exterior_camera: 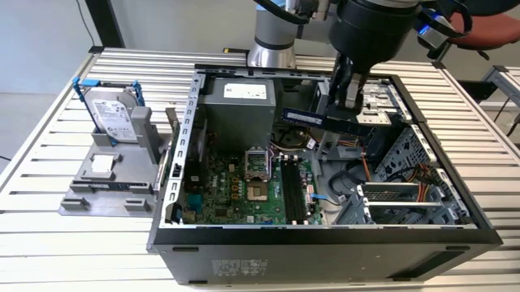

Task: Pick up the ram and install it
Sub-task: 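Pick up the ram and move it above insertion slot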

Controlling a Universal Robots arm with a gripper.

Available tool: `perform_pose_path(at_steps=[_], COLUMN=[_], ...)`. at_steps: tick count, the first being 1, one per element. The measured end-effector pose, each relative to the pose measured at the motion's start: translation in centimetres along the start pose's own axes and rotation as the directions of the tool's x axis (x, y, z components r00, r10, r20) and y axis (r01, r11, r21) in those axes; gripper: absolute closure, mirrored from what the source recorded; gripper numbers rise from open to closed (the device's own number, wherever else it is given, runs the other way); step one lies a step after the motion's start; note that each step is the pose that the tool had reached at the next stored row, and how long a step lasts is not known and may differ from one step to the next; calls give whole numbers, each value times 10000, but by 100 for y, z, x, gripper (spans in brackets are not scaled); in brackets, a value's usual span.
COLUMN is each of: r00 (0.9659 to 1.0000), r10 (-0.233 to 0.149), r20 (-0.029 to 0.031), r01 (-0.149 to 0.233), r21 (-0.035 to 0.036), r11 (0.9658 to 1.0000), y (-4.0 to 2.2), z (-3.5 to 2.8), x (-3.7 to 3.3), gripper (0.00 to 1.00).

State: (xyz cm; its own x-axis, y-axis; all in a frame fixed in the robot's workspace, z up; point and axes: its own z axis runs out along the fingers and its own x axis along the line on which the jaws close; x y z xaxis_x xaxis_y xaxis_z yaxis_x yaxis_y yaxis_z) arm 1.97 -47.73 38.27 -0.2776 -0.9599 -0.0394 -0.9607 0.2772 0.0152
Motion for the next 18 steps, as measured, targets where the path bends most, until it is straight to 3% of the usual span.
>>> perform_pose_path(at_steps=[3,5,10,14,18], r00=[9998,9997,9981,9942,9881], r10=[181,211,617,1076,1540], r20=[-5,-82,-79,-72,-66], r01=[-181,-211,-616,-1075,-1539], r21=[10,34,54,74,92], r11=[9998,9998,9981,9942,9880], y=[0,-1,0,0,0], z=[-3,-7,-6,-6,-6], x=[0,0,-1,-1,-1], gripper=[100,100,100,100,100])
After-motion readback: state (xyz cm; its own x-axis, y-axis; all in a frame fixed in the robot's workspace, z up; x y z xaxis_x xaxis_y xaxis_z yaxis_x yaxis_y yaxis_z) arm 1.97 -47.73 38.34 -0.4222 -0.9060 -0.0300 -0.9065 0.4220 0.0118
